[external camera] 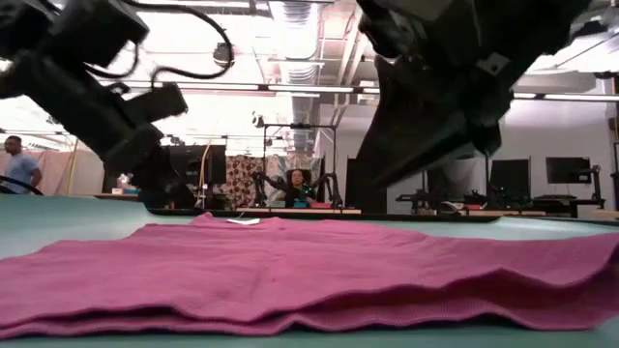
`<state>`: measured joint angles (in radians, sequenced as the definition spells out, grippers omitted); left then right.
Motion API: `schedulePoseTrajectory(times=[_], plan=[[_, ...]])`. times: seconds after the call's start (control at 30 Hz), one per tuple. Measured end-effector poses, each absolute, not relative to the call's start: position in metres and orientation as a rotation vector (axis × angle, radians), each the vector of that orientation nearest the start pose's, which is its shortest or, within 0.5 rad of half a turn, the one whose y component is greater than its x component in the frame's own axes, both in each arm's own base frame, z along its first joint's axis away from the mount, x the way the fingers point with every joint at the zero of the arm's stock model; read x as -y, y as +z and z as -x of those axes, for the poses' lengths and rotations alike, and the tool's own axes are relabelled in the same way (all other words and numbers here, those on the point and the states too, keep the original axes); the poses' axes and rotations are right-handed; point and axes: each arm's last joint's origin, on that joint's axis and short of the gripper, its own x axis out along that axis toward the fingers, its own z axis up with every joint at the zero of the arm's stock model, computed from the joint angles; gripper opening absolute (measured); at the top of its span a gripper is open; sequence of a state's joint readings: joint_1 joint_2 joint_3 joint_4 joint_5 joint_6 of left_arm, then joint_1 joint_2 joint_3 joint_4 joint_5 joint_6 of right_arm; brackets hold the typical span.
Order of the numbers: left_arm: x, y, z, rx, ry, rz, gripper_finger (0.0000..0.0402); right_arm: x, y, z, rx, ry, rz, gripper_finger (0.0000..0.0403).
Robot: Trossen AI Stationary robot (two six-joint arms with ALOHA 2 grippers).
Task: Roll towel
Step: Roll the pink towel
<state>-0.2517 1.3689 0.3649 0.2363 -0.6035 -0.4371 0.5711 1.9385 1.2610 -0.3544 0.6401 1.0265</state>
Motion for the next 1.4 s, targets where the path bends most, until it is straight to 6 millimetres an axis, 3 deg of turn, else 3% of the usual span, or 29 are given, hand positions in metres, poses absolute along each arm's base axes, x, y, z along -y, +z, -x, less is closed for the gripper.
schedulePoseTrajectory(times=[0.13, 0.57, 0.7, 0.83, 1.03, 1.23, 1.4], plan=[[0.025, 0.120, -0.221, -0.664, 0.456, 0.088, 0.0000, -0.185, 0.167, -0.339, -0.719, -0.533, -0.281, 0.0097], [-0.024, 0.112, -0.248, -0.780, 0.510, -0.037, 0.0000, -0.138, 0.164, -0.349, -0.811, -0.681, -0.210, 0.0097], [-0.029, 0.124, -0.255, -0.771, 0.459, -0.016, 0.0000, -0.146, 0.167, -0.348, -0.842, -0.600, -0.164, 0.0097], [-0.017, 0.150, -0.255, -0.708, 0.380, 0.014, 0.0000, -0.174, 0.173, -0.339, -0.896, -0.422, -0.116, 0.0097], [0.030, 0.186, -0.246, -0.535, 0.211, 0.115, 0.0000, -0.197, 0.153, -0.328, -0.925, -0.411, -0.072, 0.0097], [0.076, 0.190, -0.237, -0.470, 0.154, 0.107, 0.0000, -0.209, 0.128, -0.325, -0.974, -0.429, -0.127, 0.0097], [0.098, 0.183, -0.231, -0.471, 0.163, 0.137, 0.0000, -0.221, 0.125, -0.313, -0.947, -0.484, -0.166, 0.0097]])
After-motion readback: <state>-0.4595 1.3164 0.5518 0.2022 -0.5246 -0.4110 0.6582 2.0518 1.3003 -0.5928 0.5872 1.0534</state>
